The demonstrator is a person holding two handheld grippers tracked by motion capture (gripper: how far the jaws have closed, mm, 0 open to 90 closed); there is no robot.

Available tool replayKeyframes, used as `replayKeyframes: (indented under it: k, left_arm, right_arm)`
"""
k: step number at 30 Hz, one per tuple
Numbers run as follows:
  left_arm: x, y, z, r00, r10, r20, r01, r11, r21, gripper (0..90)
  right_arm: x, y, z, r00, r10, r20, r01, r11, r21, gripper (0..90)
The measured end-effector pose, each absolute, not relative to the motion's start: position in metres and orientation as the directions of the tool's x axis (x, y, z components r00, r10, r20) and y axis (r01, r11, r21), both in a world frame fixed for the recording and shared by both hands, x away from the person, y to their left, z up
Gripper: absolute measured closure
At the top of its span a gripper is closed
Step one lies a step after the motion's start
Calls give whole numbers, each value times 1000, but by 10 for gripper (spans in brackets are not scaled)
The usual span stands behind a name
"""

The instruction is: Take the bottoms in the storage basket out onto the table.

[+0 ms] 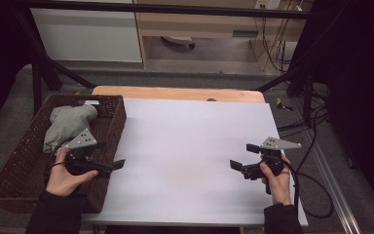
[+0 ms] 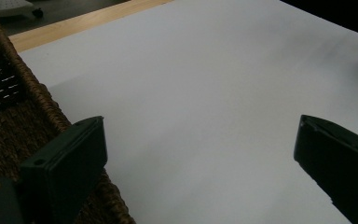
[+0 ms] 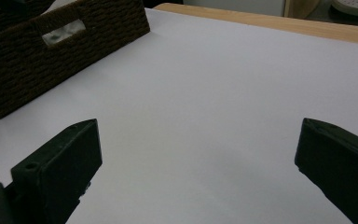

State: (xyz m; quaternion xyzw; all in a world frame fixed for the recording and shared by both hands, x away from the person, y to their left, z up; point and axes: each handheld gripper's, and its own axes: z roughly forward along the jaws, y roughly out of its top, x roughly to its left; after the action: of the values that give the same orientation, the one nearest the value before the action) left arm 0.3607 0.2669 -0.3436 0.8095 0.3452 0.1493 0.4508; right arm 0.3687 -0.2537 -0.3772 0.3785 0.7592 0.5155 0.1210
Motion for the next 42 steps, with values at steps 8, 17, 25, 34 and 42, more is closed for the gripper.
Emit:
replayKeyframes:
  k: [8,17,25,34,42]
  left_arm:
    - [361,268,-343,712,699,-66,425,-355,833,26]
    - [362,271,-342,708,703,-63,427,-355,832,26]
    - [361,274,-341,705,706,-60,428,-358,830,29]
    - [359,279,-339,699,713,-51,426,-357,831,30]
    - [359,286,-337,684,728,-51,431,-347,833,31]
  right_arm:
    - [370,-252,-380,-685,697,213,460,187,868,10]
    - [370,-252,-381,-684,698,214,460,186,868,10]
    - [371,-253,-382,-684,699,211,463,191,866,10]
    - [370,-251,-382,-682,700,210,464,193,865,10]
    - [371,-251,-383,-683,700,208,466,199,862,10]
